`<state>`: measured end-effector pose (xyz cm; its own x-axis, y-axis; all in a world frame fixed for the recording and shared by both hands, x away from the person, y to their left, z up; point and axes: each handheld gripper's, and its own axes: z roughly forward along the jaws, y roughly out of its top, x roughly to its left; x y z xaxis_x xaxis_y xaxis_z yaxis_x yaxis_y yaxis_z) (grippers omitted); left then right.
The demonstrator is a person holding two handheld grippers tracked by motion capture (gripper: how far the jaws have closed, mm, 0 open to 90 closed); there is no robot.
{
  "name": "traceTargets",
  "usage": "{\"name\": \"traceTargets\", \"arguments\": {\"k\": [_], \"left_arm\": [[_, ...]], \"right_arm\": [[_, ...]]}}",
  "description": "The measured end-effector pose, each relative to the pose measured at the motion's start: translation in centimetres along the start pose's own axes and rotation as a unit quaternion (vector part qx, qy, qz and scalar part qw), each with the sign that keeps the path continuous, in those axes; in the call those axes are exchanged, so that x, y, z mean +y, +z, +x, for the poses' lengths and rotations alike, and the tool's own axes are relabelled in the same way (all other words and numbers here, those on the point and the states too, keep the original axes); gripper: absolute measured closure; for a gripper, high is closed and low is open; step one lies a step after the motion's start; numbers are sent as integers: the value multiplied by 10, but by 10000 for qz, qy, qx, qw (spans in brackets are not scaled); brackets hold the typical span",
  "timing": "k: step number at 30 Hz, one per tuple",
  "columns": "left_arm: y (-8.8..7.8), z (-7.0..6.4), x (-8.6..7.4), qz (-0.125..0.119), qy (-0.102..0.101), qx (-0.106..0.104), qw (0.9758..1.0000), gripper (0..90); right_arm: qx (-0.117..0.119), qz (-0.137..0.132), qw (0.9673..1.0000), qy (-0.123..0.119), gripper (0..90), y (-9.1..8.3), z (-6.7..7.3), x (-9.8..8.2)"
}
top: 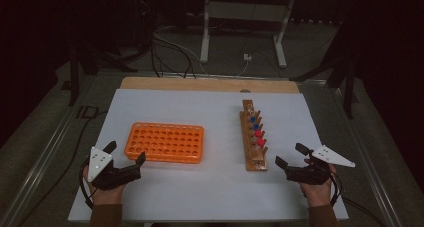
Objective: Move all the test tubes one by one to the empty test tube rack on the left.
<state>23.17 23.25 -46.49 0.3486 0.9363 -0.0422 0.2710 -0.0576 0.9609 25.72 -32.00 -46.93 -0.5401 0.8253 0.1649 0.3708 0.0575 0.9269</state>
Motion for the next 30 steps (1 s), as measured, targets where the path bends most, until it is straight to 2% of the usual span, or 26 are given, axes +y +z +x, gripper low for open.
{"name": "traceTargets", "arguments": {"k": [5, 8, 11, 14, 15, 18, 19, 20, 26, 29, 30], "left_arm": [[2, -1, 0, 27, 65, -27, 10000, 3], [4, -2, -1, 68, 102, -45, 9999, 3], [5, -4, -2, 115, 143, -45, 9998, 3], [7, -5, -2, 148, 197, -27, 9997, 3], [7, -6, -2, 150, 205, -27, 9997, 3], [8, -7, -2, 152, 220, -28, 9996, 3], [8, -8, -2, 166, 229, -24, 9996, 3], [8, -8, -2, 166, 240, -23, 9996, 3], [9, -10, -2, 175, 257, -31, 9995, 3], [8, -10, -3, 192, 268, -35, 9994, 3], [8, -10, -3, 192, 266, -28, 9995, 3]], "right_arm": [[68, 77, 9999, -89, 71, 3, 6, 3], [152, 101, 9997, -175, 153, 3, 13, 10], [173, 140, 9995, -214, 192, 4, 17, 14], [197, 186, 9989, -372, 268, 8, 23, 17], [169, 241, 9985, -466, 335, 11, 26, 19], [199, 294, 9978, -557, 423, 18, 31, 21], [199, 294, 9978, -557, 423, 18, 31, 21], [290, 339, 9970, -626, 466, 23, 34, 24], [357, 512, 9946, -835, 548, 37, 41, 27], [254, 653, 9931, -937, 583, 45, 43, 27], [241, 682, 9933, -902, 604, 50, 43, 26]]}}
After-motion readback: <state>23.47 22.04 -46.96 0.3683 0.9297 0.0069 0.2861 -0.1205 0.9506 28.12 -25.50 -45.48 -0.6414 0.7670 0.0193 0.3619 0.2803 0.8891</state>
